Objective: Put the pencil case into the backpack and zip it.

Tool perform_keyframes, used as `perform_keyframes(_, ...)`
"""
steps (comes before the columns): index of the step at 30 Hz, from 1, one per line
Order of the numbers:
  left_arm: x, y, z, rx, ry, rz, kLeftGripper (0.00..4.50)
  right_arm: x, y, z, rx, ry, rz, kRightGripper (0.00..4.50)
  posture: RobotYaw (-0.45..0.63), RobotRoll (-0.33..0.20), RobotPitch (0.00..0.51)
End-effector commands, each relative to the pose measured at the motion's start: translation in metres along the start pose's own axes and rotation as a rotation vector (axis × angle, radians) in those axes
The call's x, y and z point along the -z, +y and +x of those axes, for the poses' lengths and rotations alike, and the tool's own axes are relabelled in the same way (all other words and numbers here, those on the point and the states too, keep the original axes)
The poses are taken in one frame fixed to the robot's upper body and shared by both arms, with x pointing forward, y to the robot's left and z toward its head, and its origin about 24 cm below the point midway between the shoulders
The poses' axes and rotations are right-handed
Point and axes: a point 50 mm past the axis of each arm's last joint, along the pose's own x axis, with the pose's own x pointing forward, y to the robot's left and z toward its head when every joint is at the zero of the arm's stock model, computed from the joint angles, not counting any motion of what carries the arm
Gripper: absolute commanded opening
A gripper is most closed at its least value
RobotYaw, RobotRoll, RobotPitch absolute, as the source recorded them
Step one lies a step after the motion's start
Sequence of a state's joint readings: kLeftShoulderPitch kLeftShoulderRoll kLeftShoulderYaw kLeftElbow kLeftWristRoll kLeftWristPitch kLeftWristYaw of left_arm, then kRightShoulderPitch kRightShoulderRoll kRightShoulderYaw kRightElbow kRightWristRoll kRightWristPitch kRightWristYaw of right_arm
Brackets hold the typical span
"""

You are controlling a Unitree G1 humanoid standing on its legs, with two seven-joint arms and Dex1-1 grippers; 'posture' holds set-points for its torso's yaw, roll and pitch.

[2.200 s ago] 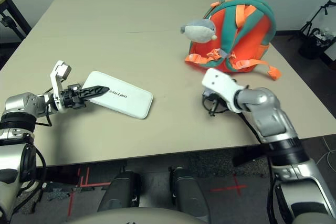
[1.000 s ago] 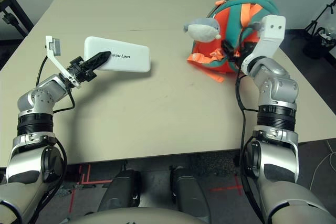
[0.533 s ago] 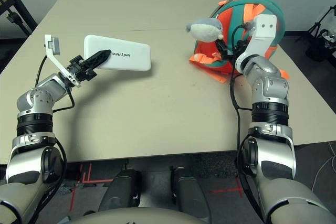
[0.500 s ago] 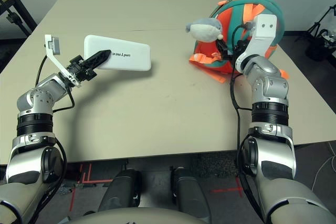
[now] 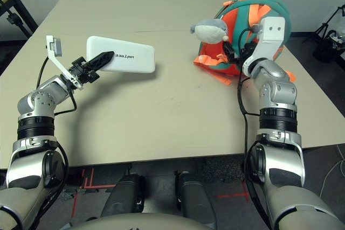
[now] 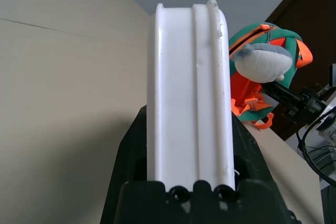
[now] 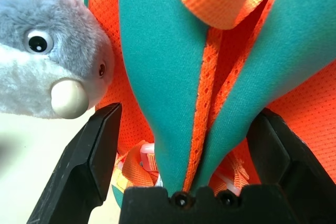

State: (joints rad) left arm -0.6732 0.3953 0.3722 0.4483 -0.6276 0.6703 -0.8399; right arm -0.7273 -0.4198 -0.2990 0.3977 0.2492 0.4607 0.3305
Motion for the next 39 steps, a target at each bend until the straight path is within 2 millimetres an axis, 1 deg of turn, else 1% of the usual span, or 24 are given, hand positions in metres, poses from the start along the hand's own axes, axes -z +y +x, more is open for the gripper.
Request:
perform_keyframes(1, -0.005, -0.004, 0.003, 0.03, -0.015, 0.009, 1.35, 0.001, -0.004, -0.001, 0.021, 0.004, -0.013, 4.5, 0.12, 0.0, 0.072)
perform_keyframes(12, -0.004, -0.006, 0.003, 0.034, -0.017, 0.01, 1.35, 0.005, -0.005, -0.001, 0.041, 0.009, -0.012, 4.5, 0.12, 0.0, 0.068)
perform_keyframes(15, -0.004, -0.006, 0.004, 0.037, -0.017, 0.008, 1.35, 0.005, -0.005, -0.001, 0.043, 0.006, -0.011, 3.85, 0.11, 0.0, 0.063)
perform_keyframes(18, -0.003, -0.006, 0.004, 0.04, -0.011, 0.008, 1.35, 0.005, -0.005, -0.001, 0.044, 0.003, -0.009, 2.79, 0.11, 0.0, 0.063)
perform_keyframes(22, -0.005, -0.006, 0.006, 0.041, -0.015, 0.013, 1.35, 0.003, -0.004, -0.001, 0.031, -0.005, -0.016, 1.15, 0.12, 0.0, 0.057)
perform_keyframes(24, -0.006, -0.006, 0.006, 0.041, -0.017, 0.016, 1.35, 0.001, -0.004, -0.002, 0.022, -0.011, -0.021, 0.45, 0.11, 0.0, 0.055)
perform_keyframes(25, -0.006, -0.006, 0.006, 0.04, -0.018, 0.017, 1.35, -0.001, -0.003, -0.002, 0.012, -0.019, -0.024, 0.2, 0.11, 0.0, 0.055)
perform_keyframes(28, -0.007, -0.006, 0.007, 0.037, -0.024, 0.022, 1.35, -0.01, 0.002, -0.006, -0.028, -0.057, -0.032, 0.17, 0.11, 0.0, 0.054)
perform_keyframes(31, -0.007, -0.004, 0.008, 0.029, -0.028, 0.029, 1.35, -0.021, 0.011, -0.013, -0.103, -0.102, -0.05, 0.17, 0.1, 0.0, 0.052)
perform_keyframes(35, -0.008, -0.002, 0.01, 0.023, -0.028, 0.031, 1.35, -0.033, 0.031, -0.022, -0.234, -0.147, -0.1, 0.17, 0.09, 0.0, 0.053)
perform_keyframes(39, -0.011, 0.001, 0.015, 0.01, -0.036, 0.051, 1.35, -0.052, 0.054, -0.031, -0.345, -0.216, -0.111, 0.17, 0.07, 0.0, 0.058)
